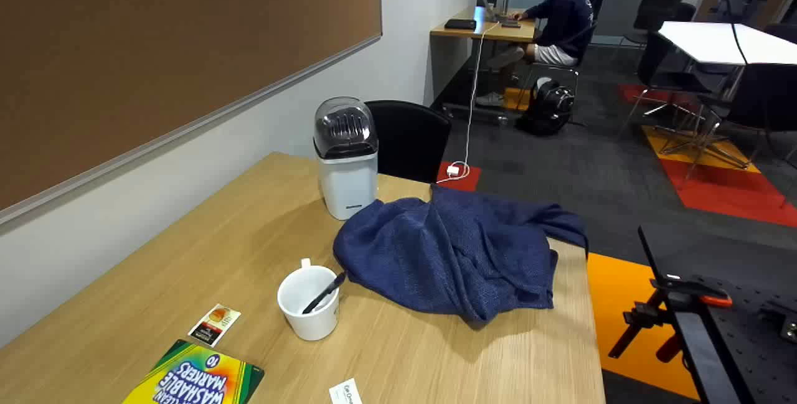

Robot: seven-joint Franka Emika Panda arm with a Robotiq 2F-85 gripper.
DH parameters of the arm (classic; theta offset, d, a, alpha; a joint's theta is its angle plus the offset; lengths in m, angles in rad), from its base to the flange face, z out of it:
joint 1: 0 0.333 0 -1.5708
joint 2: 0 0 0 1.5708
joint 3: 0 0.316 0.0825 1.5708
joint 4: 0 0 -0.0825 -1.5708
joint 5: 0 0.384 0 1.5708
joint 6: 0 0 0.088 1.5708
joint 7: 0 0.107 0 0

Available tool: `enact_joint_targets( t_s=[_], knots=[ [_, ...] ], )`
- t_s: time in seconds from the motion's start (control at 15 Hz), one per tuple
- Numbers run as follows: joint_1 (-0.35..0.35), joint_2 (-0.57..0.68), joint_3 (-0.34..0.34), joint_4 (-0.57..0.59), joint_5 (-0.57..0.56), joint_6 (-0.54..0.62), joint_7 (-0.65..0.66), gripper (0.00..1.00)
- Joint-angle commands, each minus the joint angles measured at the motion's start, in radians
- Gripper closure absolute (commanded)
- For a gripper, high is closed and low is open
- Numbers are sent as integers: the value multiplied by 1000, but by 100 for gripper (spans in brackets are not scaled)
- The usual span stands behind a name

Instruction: Take the black pen out of the white mug

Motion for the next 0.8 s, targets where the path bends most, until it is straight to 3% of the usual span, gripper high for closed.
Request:
enact_joint_targets(
  t_s=[0.0, 0.4, 0.73],
  knots=[
    [-12, 1, 10, 2, 6, -3, -5, 0],
    [-11, 9, 14, 2, -1, 13, -13, 0],
    [3, 88, 61, 21, -52, 176, -44, 0]
  ],
)
